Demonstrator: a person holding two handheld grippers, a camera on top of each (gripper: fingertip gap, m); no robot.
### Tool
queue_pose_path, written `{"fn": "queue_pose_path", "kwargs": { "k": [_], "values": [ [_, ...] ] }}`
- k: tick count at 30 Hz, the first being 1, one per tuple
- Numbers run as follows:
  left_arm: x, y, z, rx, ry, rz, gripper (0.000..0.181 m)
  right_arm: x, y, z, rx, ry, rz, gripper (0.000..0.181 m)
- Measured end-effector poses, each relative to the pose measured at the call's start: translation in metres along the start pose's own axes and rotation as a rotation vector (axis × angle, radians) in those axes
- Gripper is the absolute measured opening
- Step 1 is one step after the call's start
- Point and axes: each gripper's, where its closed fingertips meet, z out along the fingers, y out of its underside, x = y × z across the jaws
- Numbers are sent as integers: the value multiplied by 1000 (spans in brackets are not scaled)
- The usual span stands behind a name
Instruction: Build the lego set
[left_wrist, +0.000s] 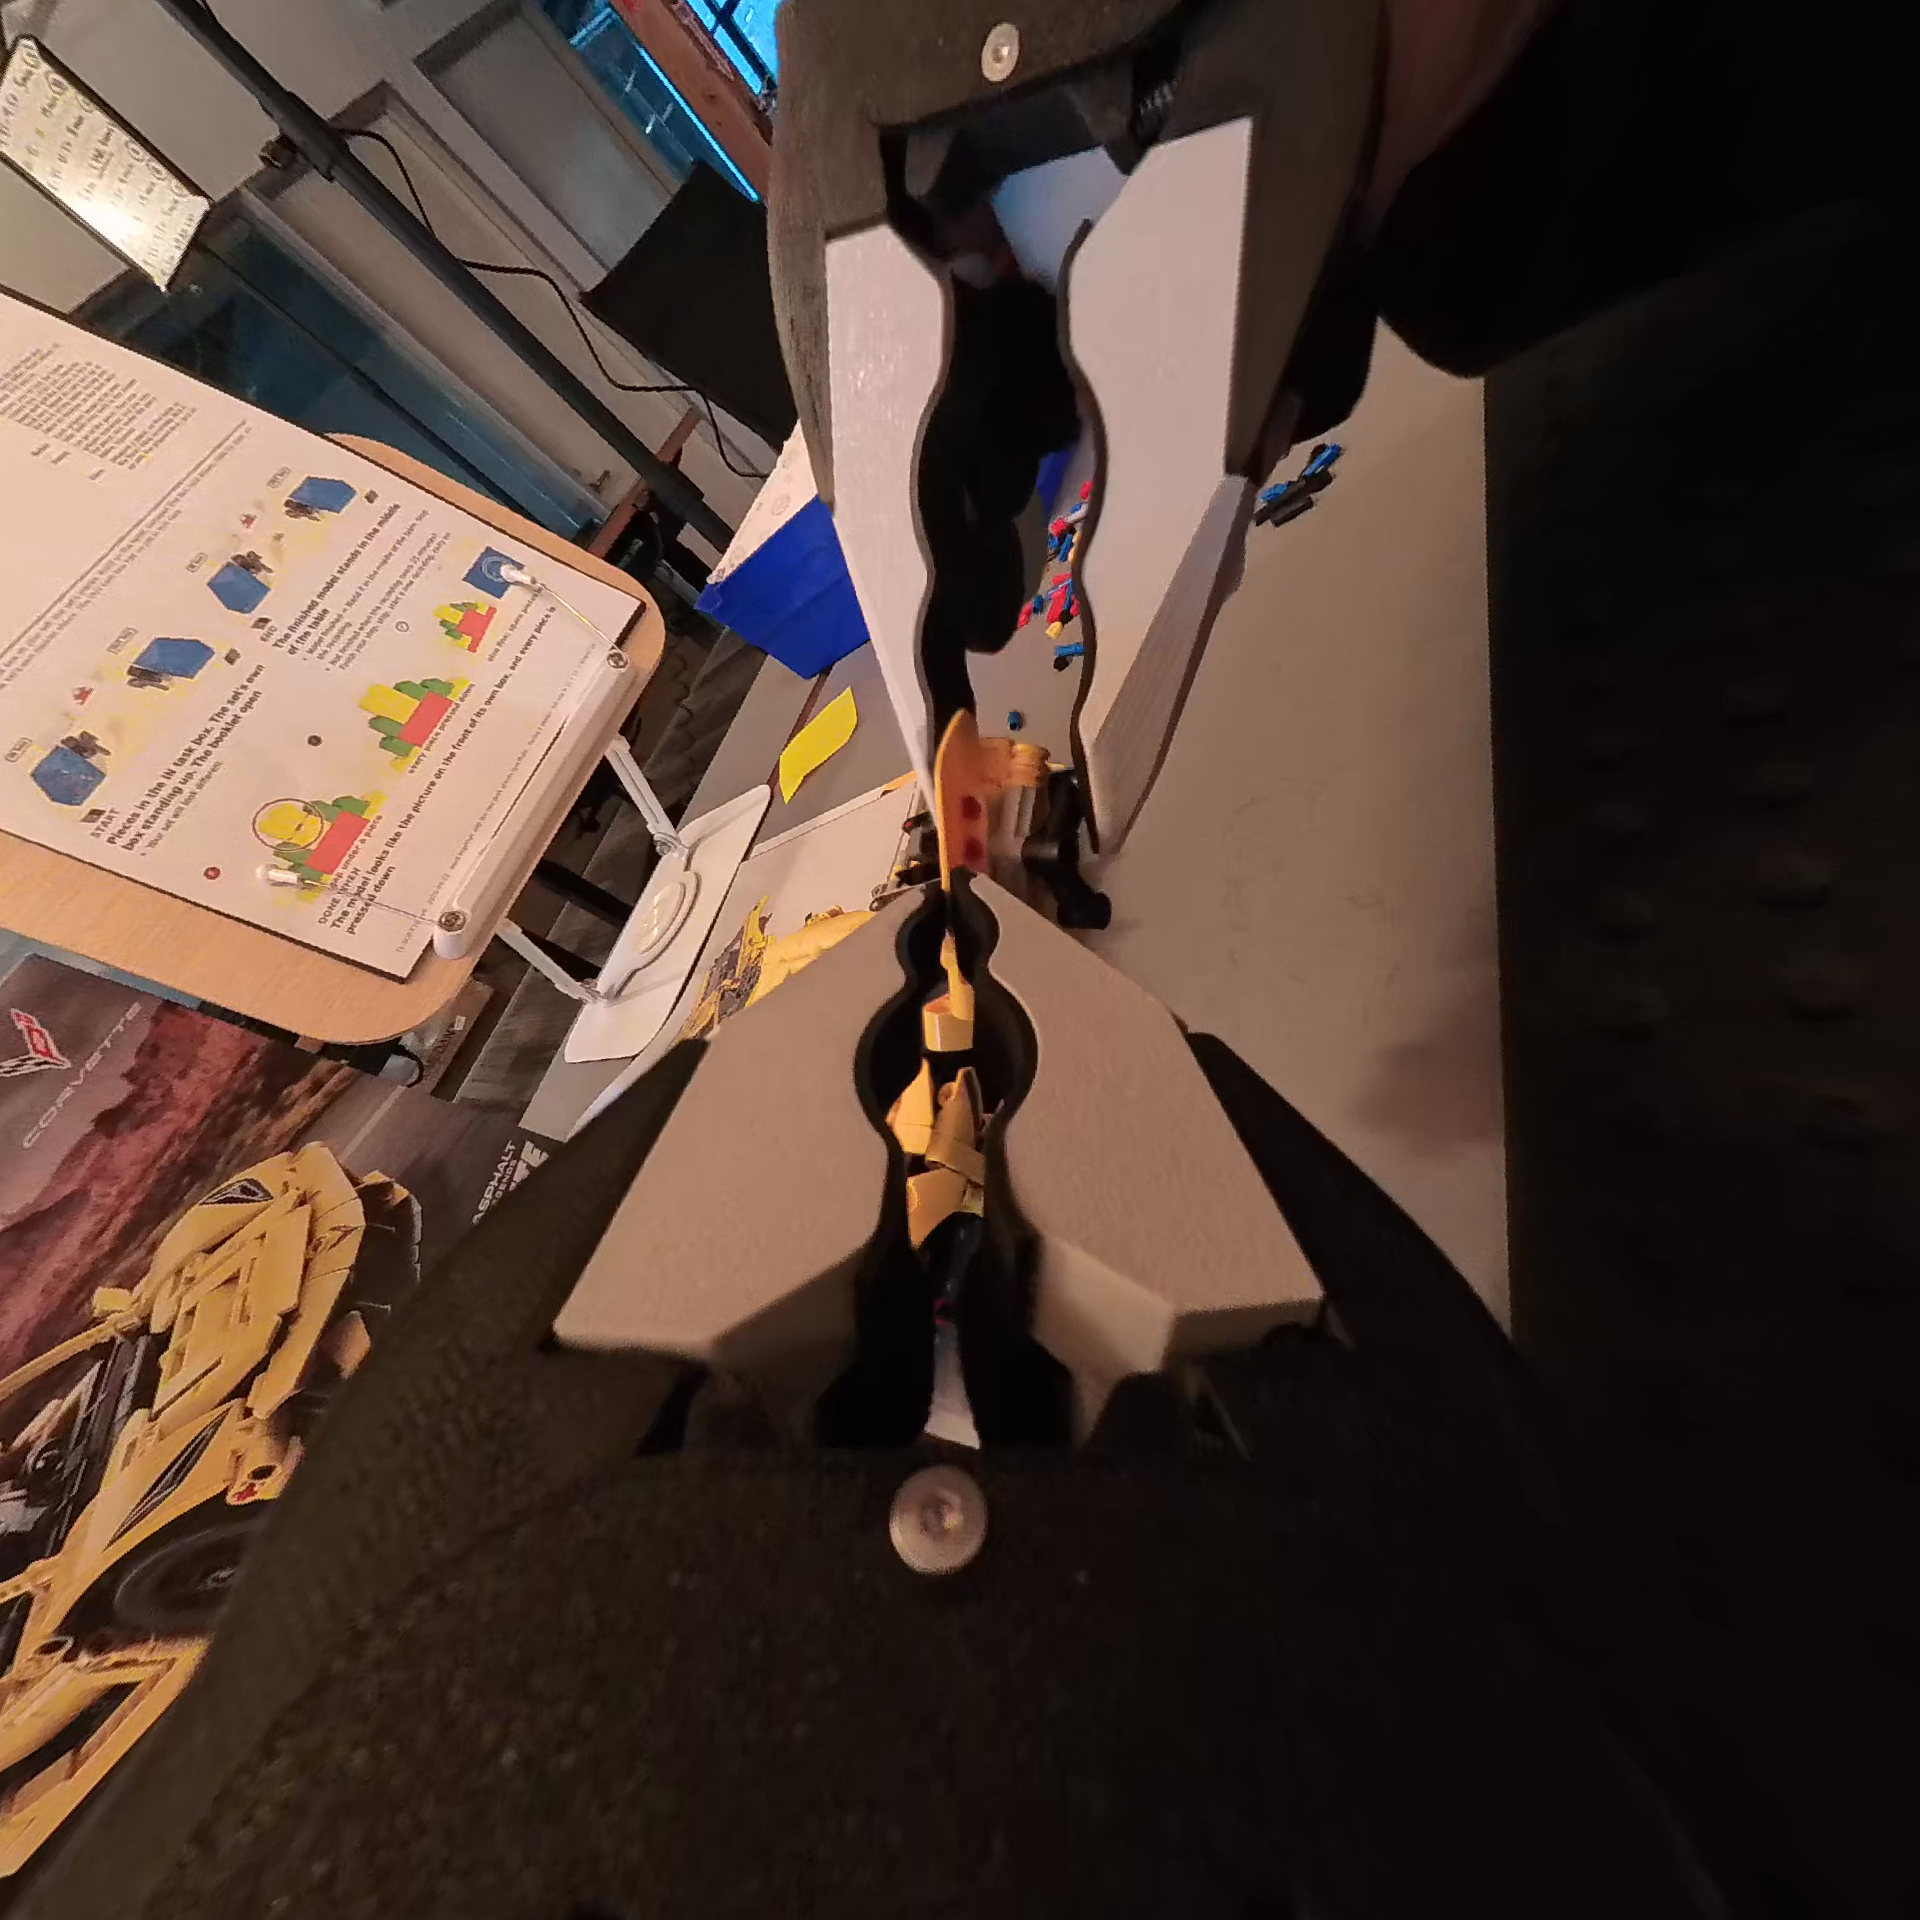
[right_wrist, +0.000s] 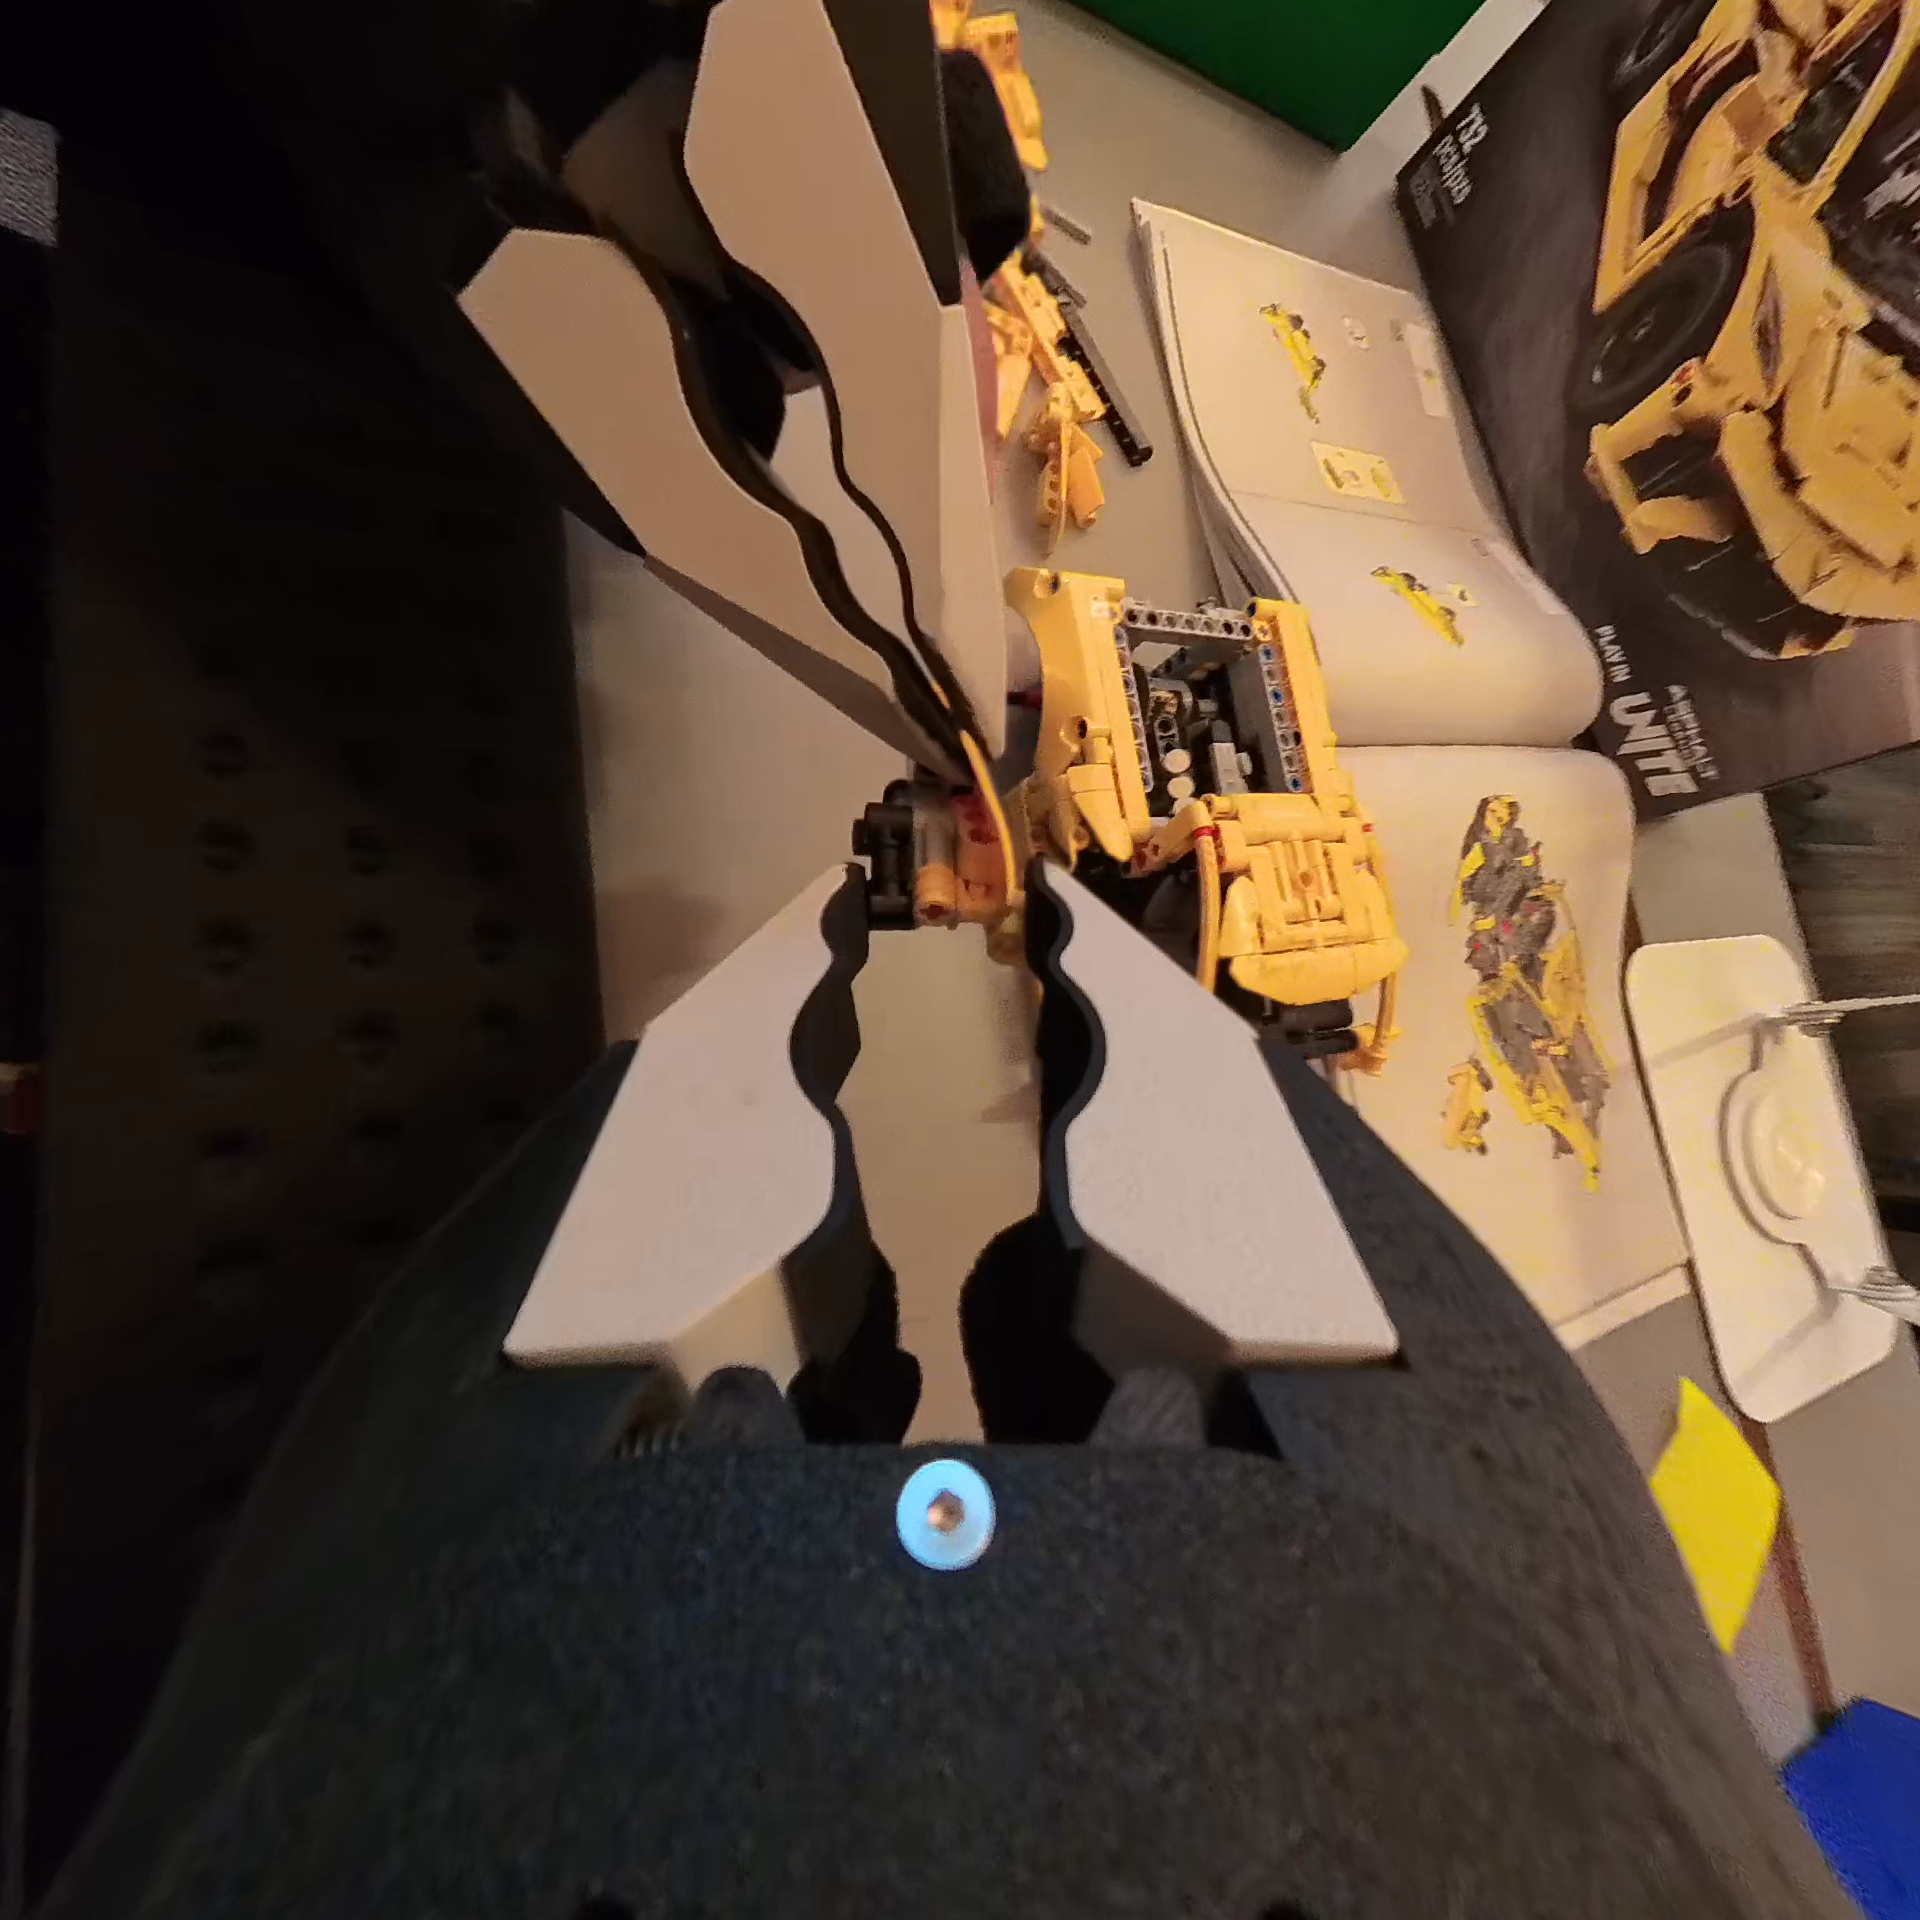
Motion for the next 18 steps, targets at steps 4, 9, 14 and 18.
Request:
{"fn": "queue_pose_path", "kwargs": {
  "k": [4,9,14,18],
  "values": [
    [3,0,1,-1,14,-4,0,-3,2,1,1,-63,64,29],
    [5,2,2,8,61,-104,1,-3,5,1,39,-105,136,29],
    [-12,4,-5,83,190,-551,25,7,7,2,222,-185,361,29],
    [2,2,-8,107,391,-740,40,10,-7,-9,447,-256,477,29]
  ]
}}
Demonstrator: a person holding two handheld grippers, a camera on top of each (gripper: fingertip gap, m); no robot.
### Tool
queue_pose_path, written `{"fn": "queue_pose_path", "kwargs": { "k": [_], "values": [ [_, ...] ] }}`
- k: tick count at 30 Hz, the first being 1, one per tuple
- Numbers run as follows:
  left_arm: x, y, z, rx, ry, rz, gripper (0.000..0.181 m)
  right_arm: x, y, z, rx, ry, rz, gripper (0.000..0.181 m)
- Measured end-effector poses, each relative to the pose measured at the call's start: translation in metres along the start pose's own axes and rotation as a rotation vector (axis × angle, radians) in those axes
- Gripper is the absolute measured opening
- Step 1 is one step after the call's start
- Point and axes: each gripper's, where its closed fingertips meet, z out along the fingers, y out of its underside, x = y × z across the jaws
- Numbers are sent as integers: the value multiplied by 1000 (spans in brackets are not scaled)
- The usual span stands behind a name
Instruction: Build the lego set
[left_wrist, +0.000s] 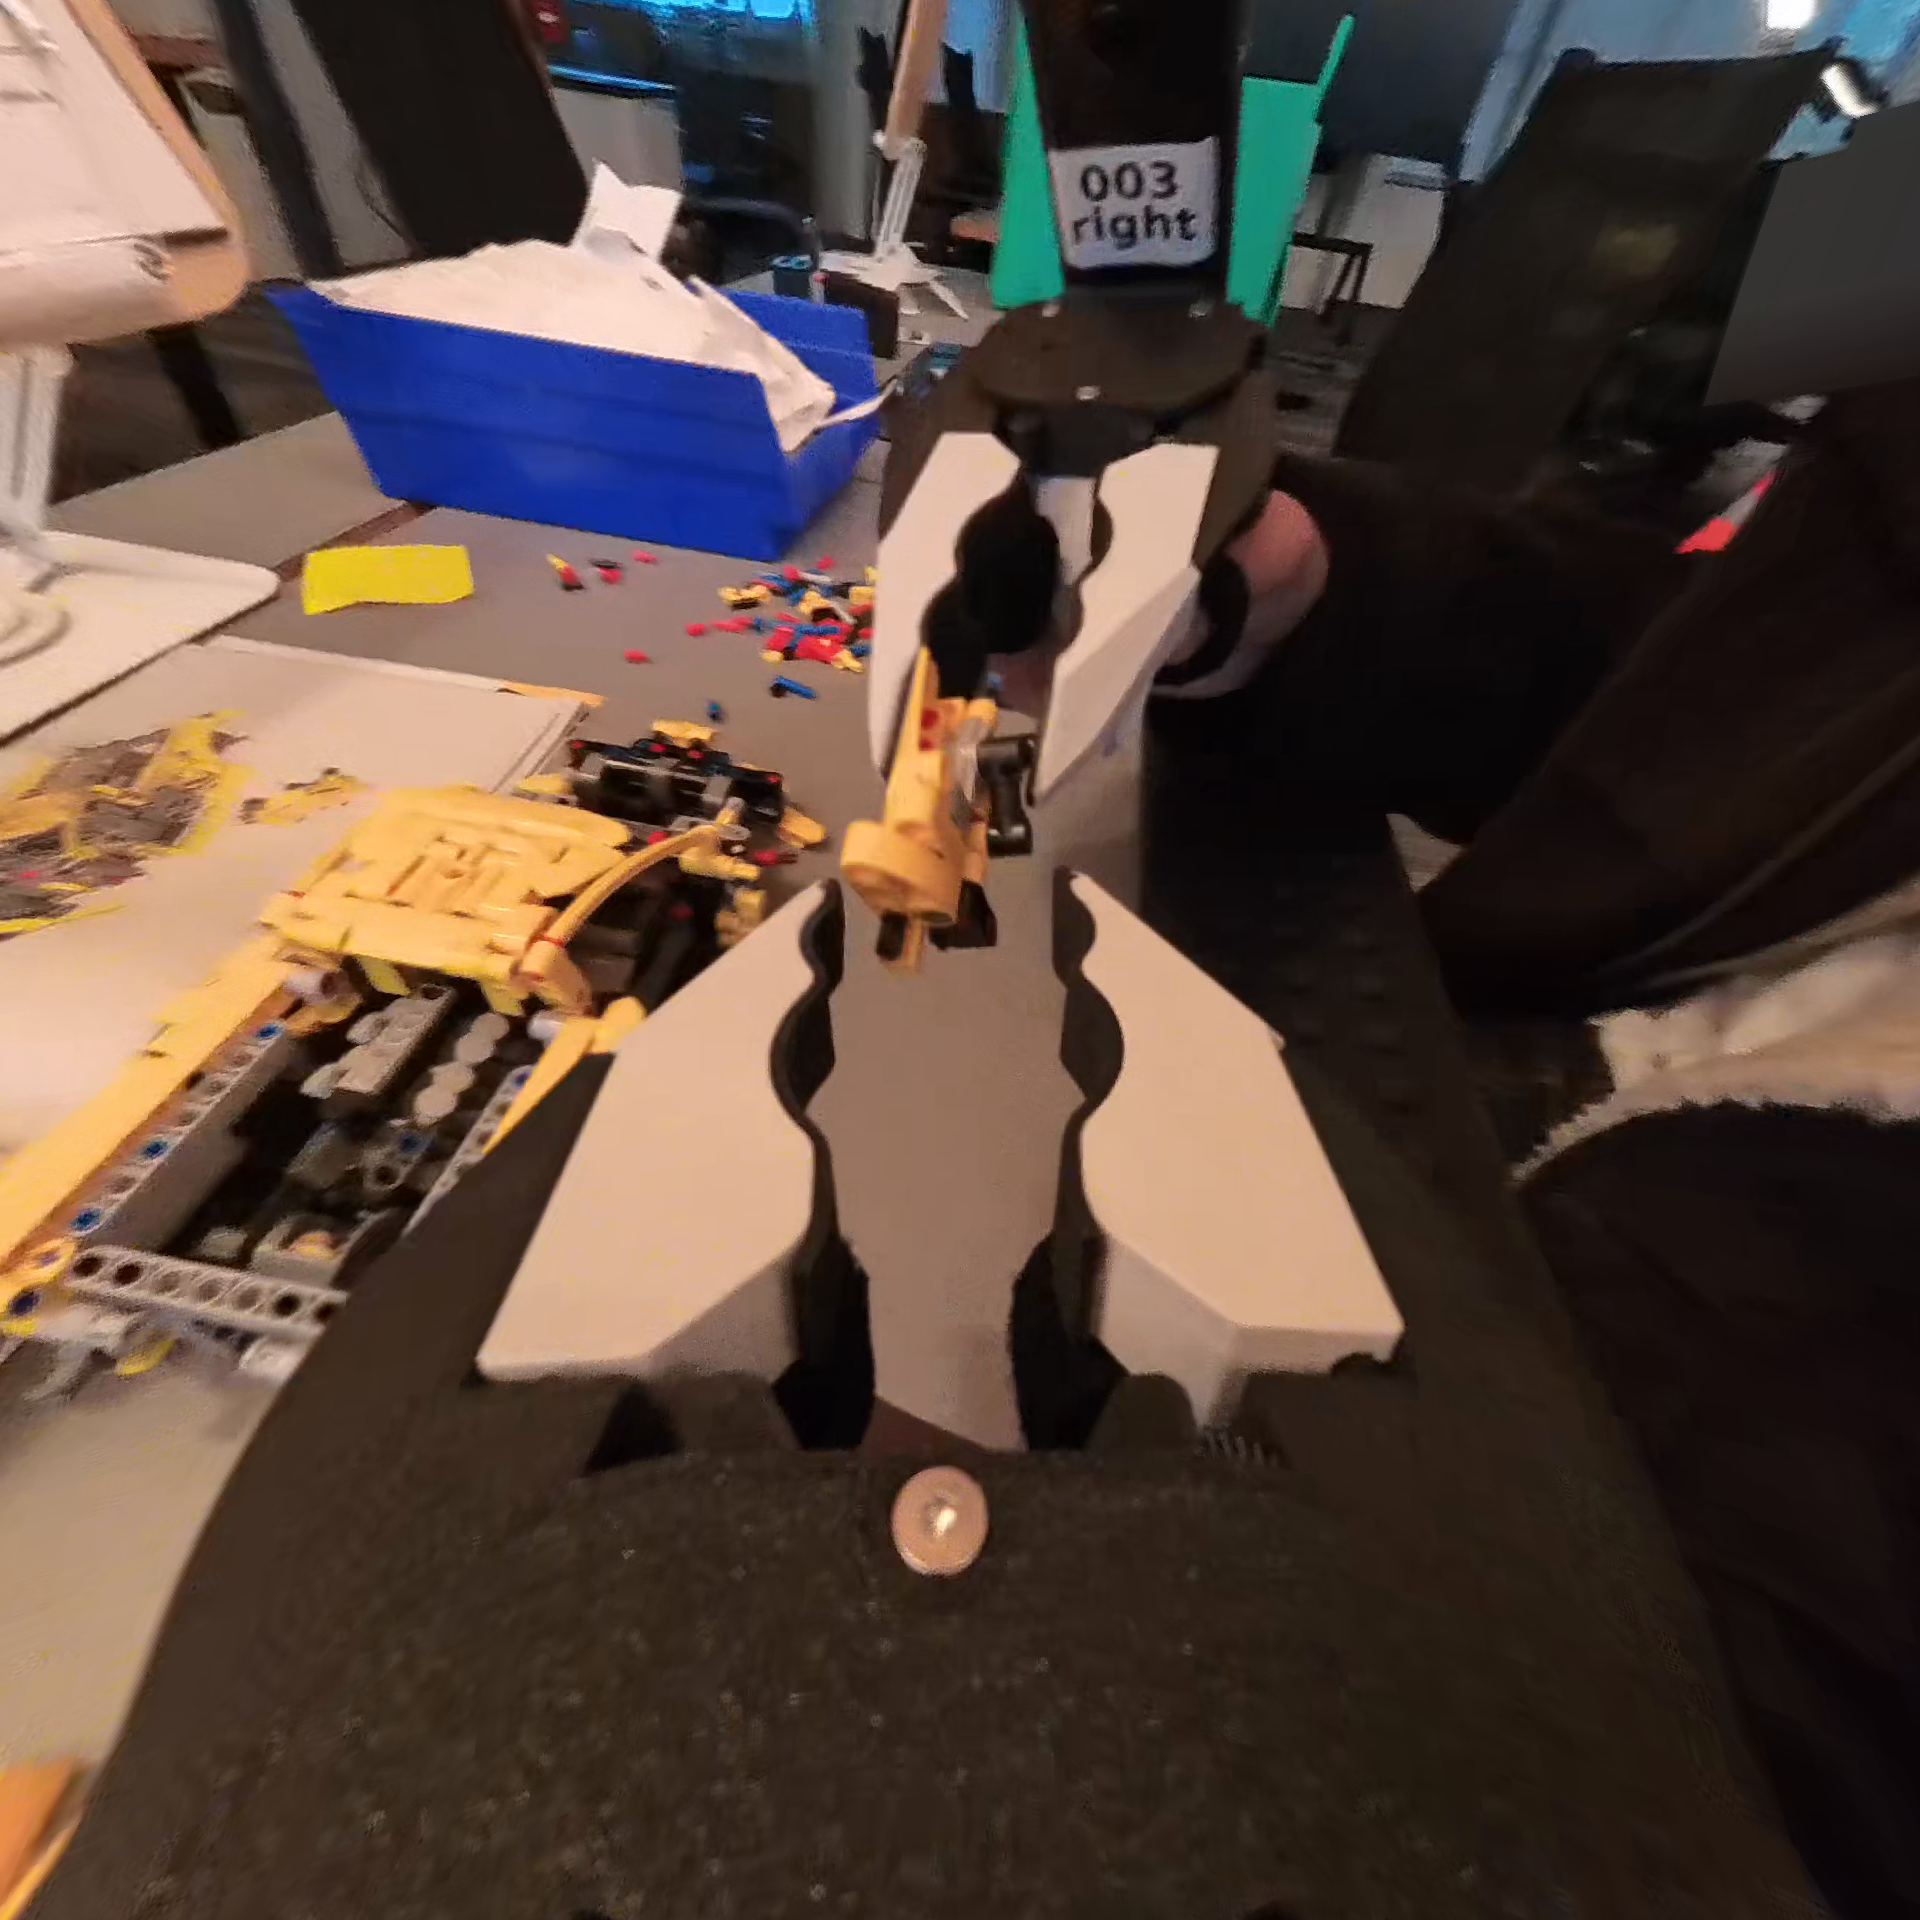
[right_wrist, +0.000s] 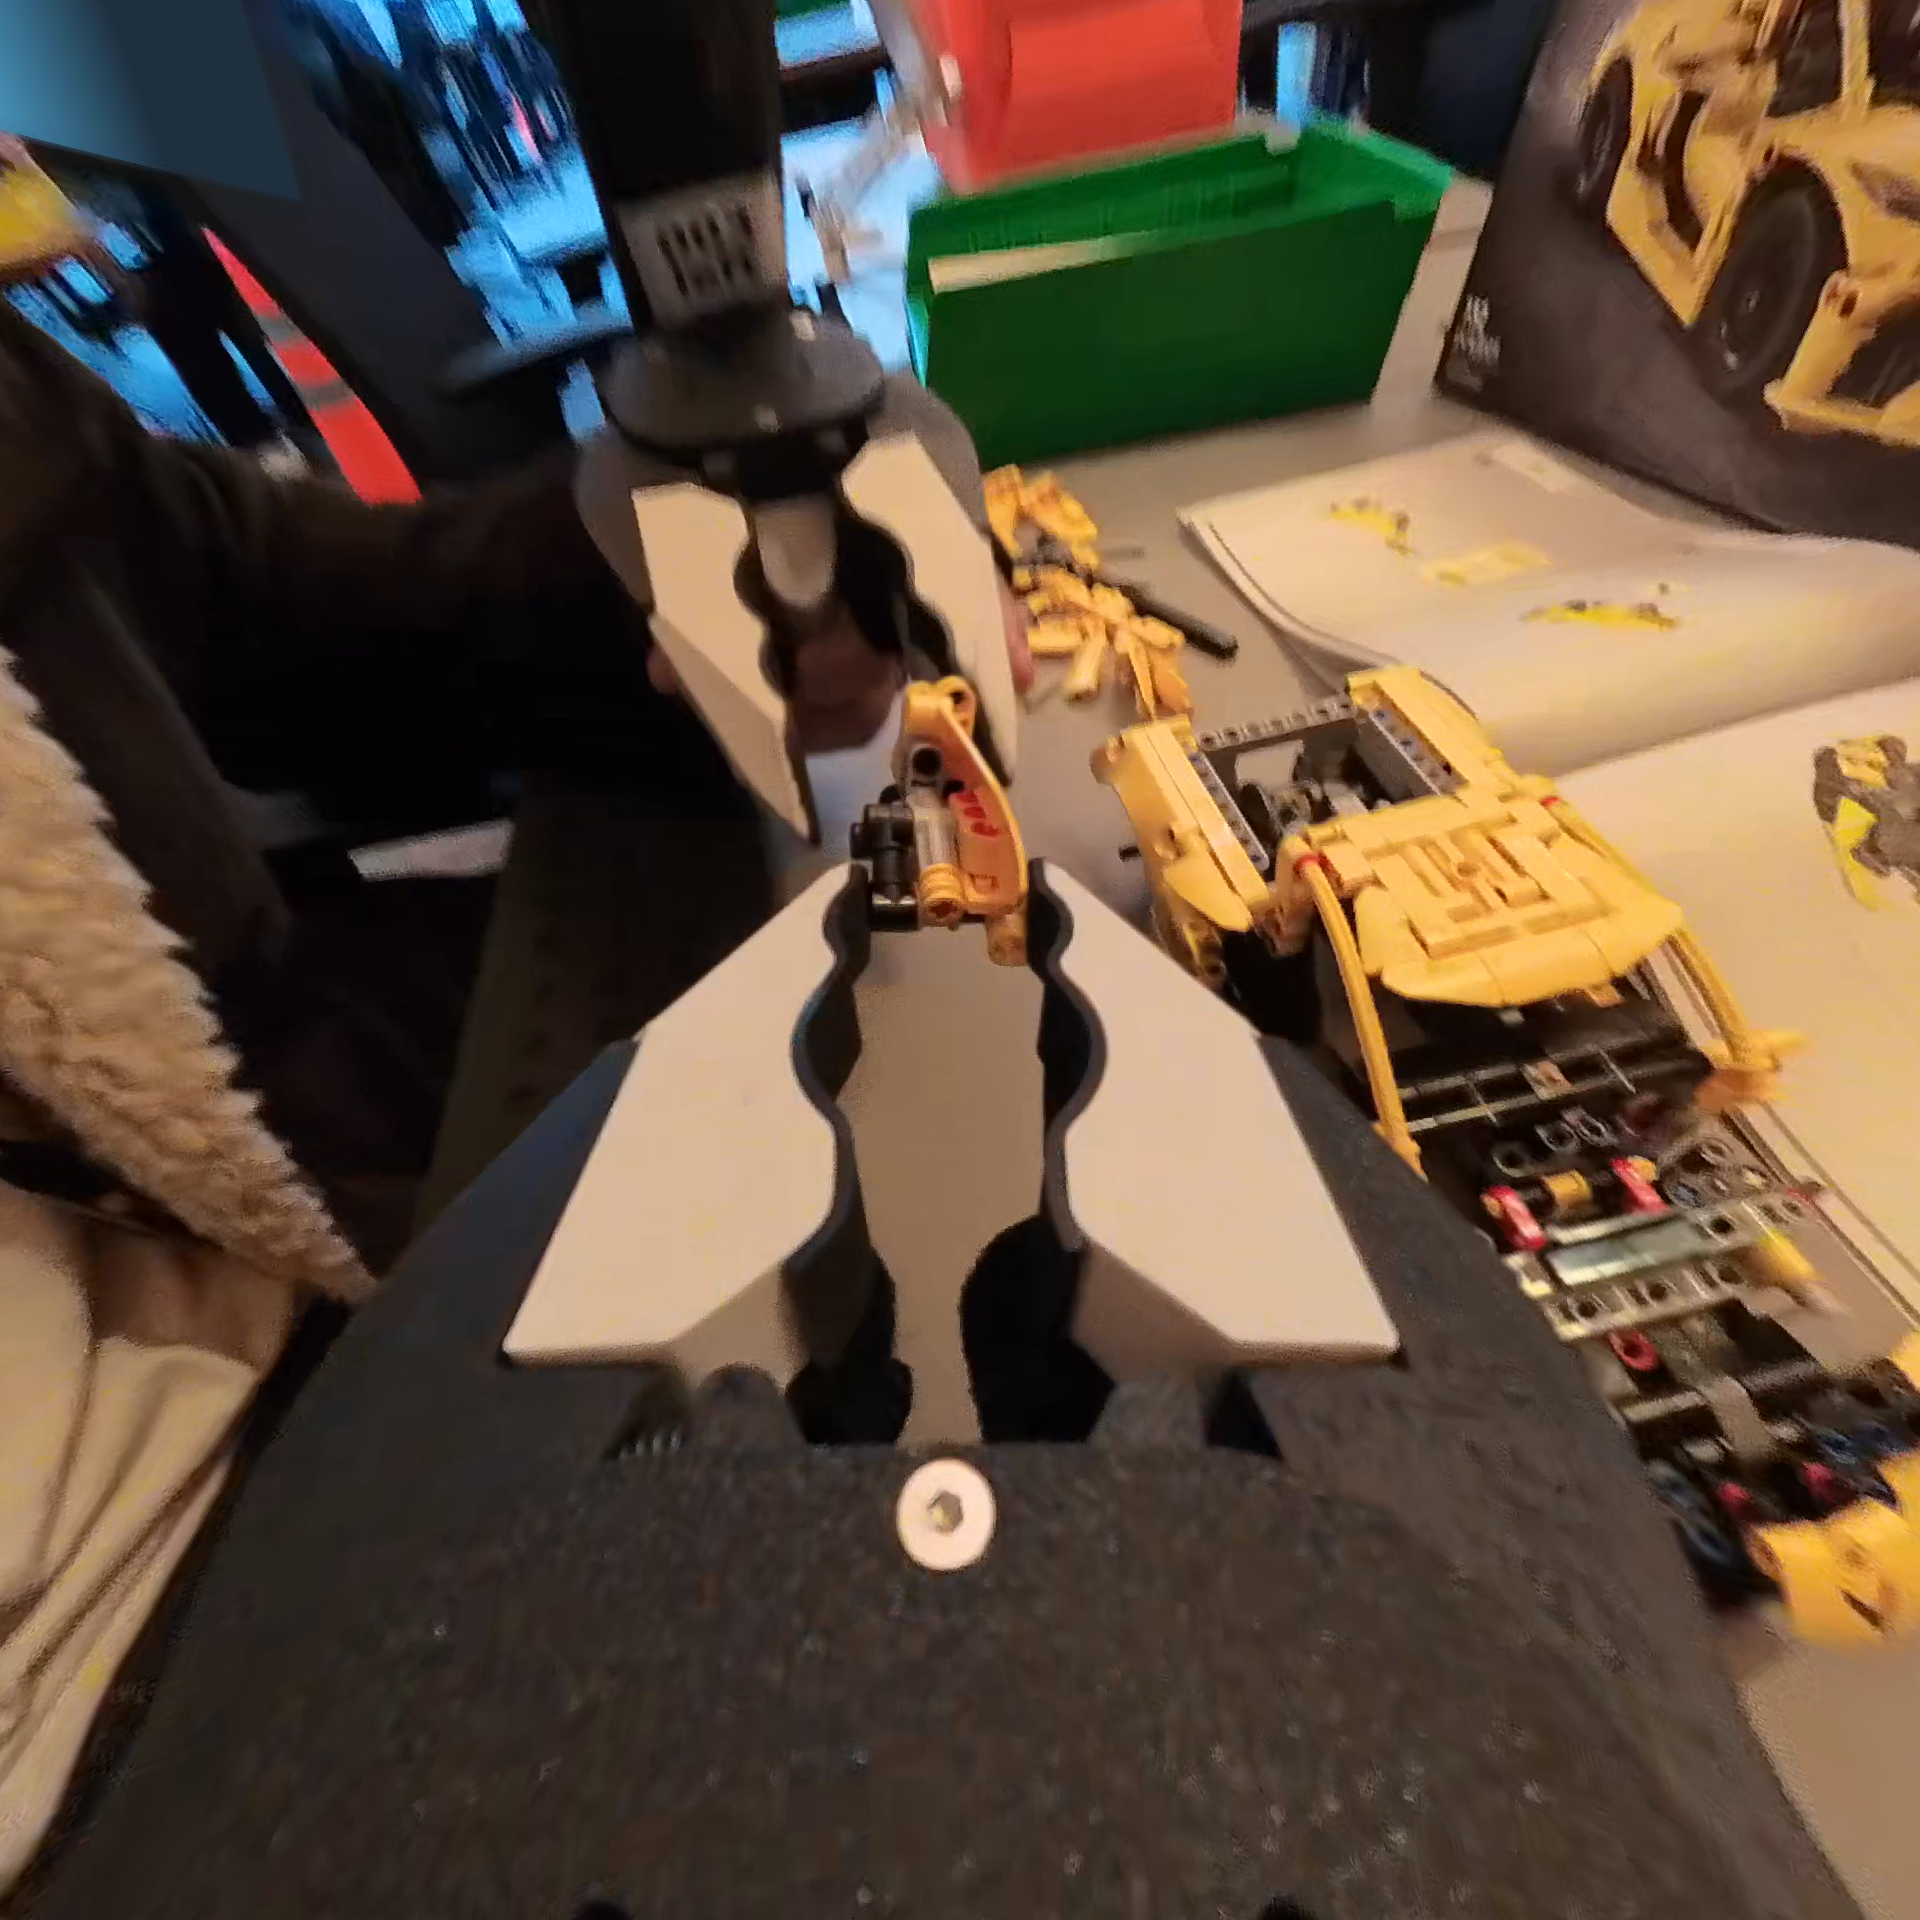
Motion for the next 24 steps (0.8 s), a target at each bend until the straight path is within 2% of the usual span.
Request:
{"fn": "queue_pose_path", "kwargs": {
  "k": [3,6,7,11,15,20,24],
  "values": [
    [10,-5,3,34,48,-25,40,-7,-7,1,98,-48,27,29],
    [9,-7,4,53,48,-38,37,-13,-1,10,71,-28,-29,29],
    [12,-8,3,58,61,-29,29,-14,-1,12,71,-14,-61,29],
    [18,-6,0,49,82,43,25,-18,-1,12,48,10,-105,29],
    [26,-5,1,40,105,92,24,-25,3,10,13,-27,-104,29],
    [23,2,4,6,94,71,25,-20,6,11,-24,11,-152,29],
    [19,12,7,-49,43,141,28,-20,4,11,-54,66,-234,30]
  ]
}}
